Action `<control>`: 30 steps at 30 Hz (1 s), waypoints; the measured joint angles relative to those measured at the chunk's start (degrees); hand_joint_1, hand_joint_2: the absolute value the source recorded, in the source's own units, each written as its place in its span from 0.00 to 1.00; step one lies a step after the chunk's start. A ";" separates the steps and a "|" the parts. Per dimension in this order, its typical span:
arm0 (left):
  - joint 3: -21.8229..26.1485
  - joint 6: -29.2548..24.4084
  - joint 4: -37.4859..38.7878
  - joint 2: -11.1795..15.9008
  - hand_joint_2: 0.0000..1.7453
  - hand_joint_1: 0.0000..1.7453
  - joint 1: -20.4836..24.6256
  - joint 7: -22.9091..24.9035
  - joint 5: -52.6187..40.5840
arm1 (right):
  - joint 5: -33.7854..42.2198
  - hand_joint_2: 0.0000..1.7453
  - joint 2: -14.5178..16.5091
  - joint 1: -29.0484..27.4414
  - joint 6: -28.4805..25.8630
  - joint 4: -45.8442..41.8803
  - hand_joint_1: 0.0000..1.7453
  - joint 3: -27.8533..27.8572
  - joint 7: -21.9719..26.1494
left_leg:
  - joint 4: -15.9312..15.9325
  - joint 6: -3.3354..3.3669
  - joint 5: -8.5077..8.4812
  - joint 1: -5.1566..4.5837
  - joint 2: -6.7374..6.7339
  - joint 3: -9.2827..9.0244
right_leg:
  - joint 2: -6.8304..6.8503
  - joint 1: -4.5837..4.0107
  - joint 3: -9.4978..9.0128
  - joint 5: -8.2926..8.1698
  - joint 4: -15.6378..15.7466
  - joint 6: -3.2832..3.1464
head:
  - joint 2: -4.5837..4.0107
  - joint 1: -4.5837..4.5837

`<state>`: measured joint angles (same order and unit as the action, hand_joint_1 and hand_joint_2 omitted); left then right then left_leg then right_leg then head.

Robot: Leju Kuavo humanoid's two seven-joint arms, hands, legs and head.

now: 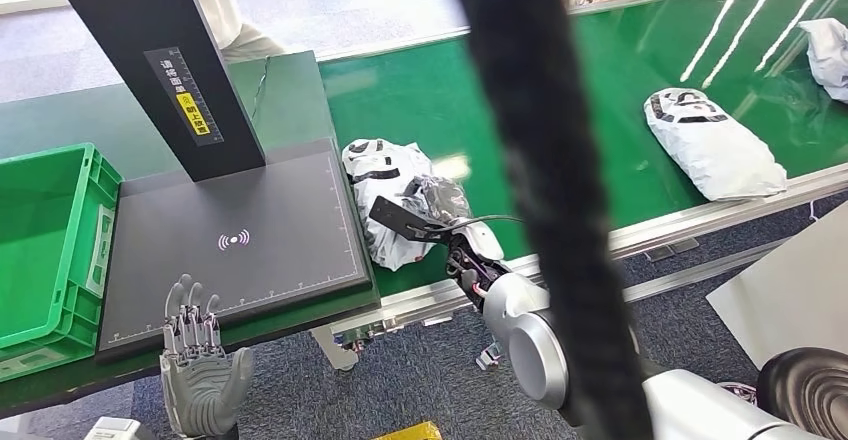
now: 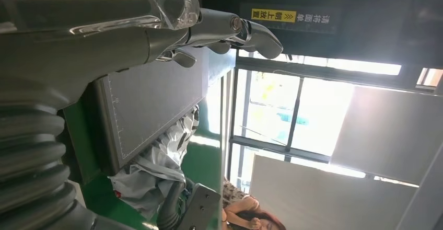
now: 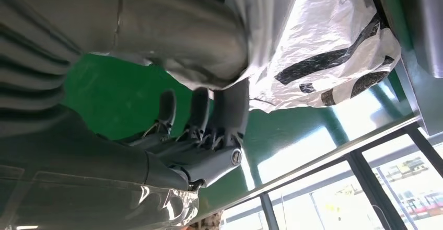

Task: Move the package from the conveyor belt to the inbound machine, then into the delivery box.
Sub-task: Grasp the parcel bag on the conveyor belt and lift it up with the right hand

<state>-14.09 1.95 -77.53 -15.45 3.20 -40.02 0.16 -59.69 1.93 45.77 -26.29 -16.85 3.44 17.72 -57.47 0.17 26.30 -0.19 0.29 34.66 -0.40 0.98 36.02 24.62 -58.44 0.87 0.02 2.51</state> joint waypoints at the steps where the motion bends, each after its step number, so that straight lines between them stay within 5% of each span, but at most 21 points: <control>1: 0.01 0.00 -0.07 0.00 1.00 0.00 -0.01 0.00 0.04 | 0.08 1.00 -0.05 0.00 -0.03 0.00 1.00 0.10 0.19 | 0.00 0.00 0.00 0.00 0.00 0.00 | 0.00 0.00 0.00 0.00 0.00 0.00 | 0.00 0.00; 20: 0.17 0.42 -0.24 -0.05 1.00 0.00 -0.04 0.00 0.46 | 2.05 1.00 -0.78 0.69 -2.57 -0.17 1.00 2.78 2.97 | 0.00 0.00 0.00 0.00 0.00 0.01 | 0.00 0.00 0.00 0.00 0.00 0.00 | 0.00 0.00; 30: 0.15 3.59 0.30 -0.35 1.00 0.00 0.24 0.00 1.48 | -2.34 1.00 -2.61 10.00 0.43 -0.83 1.00 2.43 -0.89 | -0.02 0.00 -0.01 -0.01 0.00 0.00 | 0.00 0.02 0.01 -0.02 0.00 0.00 | 0.00 0.01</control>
<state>-13.94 5.53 -77.23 -15.80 3.44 -40.02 1.64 -62.03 -0.68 55.77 -25.86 -17.68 5.87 16.83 -57.49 0.17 26.29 -0.20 0.28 34.66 -0.41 0.99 36.03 24.60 -58.44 0.87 0.02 2.52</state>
